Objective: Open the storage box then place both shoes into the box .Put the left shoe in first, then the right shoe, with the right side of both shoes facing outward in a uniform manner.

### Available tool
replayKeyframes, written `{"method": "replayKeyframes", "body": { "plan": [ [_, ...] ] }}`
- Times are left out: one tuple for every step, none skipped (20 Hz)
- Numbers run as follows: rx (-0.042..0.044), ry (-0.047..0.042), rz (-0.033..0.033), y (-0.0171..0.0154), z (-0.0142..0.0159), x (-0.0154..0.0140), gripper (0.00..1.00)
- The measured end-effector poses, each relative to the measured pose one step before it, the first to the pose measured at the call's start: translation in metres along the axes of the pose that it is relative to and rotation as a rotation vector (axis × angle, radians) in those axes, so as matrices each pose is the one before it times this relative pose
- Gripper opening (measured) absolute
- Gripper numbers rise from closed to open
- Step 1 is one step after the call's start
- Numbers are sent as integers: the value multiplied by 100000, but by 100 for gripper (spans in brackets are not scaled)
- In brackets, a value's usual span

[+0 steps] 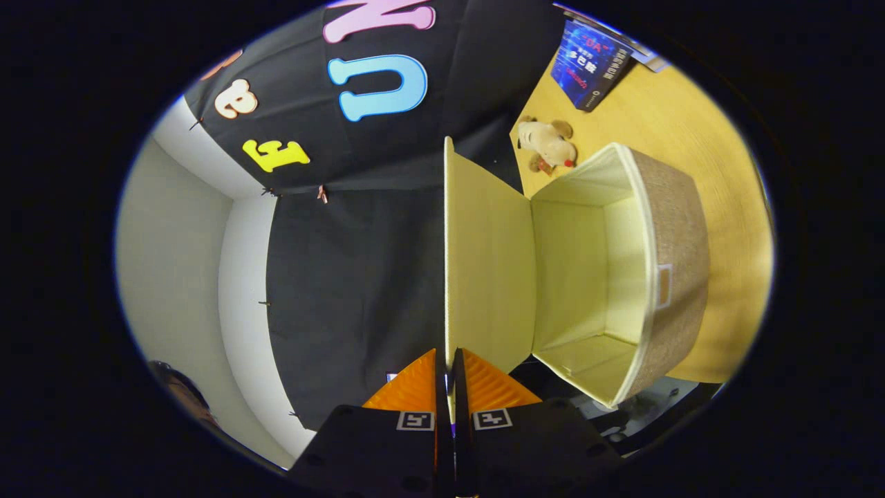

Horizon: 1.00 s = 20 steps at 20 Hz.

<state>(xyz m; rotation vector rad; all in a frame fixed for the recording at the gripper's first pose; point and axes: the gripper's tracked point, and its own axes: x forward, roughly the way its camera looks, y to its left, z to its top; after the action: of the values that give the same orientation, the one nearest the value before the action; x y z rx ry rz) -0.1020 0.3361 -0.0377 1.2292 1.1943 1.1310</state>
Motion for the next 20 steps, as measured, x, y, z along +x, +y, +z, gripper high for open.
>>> {"method": "replayKeyframes", "body": {
  "plan": [
    [-884, 71, 80, 707, 190, 869, 5],
    [-1061, 732, -263, 510, -34, 927, 5],
    [-1027, 1199, -1344, 57, 147, 1214, 5],
    [103, 1145, -496, 317, -75, 1090, 5],
    [310, 647, 50, 504, 49, 1068, 5],
    [-167, 407, 122, 542, -11, 1005, 5],
    [-1034, 351, -178, 361, -4, 995, 5],
    [-1391, 290, -154, 364, -152, 1020, 5],
    [-1267, 537, -178, 296, -128, 1051, 6],
    [-768, 595, -224, 315, -11, 1145, 6],
    [-583, 472, -495, 178, 37, 1102, 6],
    [-363, 178, -562, 212, -1, 1102, 6],
    [-217, -16, -647, 134, 53, 1100, 6],
    [-78, -108, -665, -38, 55, 1202, 6],
    [-27, 314, -859, -6, -73, 1237, 6],
    [350, 704, -1134, -262, -196, 1283, 6],
    [449, 883, -1312, -62, -237, 1277, 6],
    [-17, 569, -1481, -310, -261, 1329, 6],
    [-750, 538, -1763, -305, -220, 1364, 7],
    [-880, 826, -1808, -345, -308, 1315, 6]
  ]
}}
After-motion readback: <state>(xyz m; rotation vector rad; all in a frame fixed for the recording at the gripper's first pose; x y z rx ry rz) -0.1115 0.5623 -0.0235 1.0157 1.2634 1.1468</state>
